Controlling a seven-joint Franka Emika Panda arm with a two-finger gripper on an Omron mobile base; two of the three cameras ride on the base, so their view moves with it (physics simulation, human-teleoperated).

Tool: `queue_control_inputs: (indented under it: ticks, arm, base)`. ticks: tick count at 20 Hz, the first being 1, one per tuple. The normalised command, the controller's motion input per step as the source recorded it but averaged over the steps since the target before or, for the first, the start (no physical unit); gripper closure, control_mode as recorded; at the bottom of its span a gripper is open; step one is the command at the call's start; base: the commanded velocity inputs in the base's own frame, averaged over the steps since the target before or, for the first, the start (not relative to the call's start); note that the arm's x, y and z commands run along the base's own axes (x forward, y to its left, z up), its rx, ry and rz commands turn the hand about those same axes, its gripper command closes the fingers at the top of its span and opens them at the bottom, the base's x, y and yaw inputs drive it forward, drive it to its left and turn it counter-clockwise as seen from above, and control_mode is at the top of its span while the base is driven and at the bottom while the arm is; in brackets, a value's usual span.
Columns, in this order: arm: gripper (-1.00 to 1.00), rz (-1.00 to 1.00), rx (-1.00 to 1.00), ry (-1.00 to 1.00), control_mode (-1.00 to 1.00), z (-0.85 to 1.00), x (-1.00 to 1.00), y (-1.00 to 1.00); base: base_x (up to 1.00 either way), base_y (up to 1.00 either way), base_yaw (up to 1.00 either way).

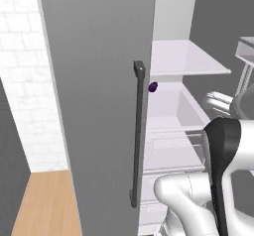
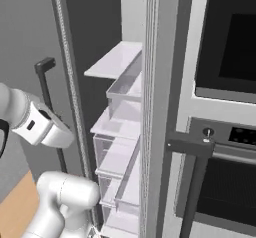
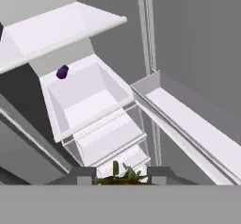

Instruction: Take the strawberry from the fridge and place it on top of the pancake, located on the dining counter.

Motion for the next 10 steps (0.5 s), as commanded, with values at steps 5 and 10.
queue_control_inputs:
  ticks: [5,10]
  arm:
    - [1.00,0.00,0.00,0.00,1.00,0.00,0.00,0.00]
    - [1.00,0.00,0.00,0.00,1.00,0.00,0.00,0.00]
  base:
    - [-0.70,0.54,-0.22]
    - [-0.57,0.43,-0.34]
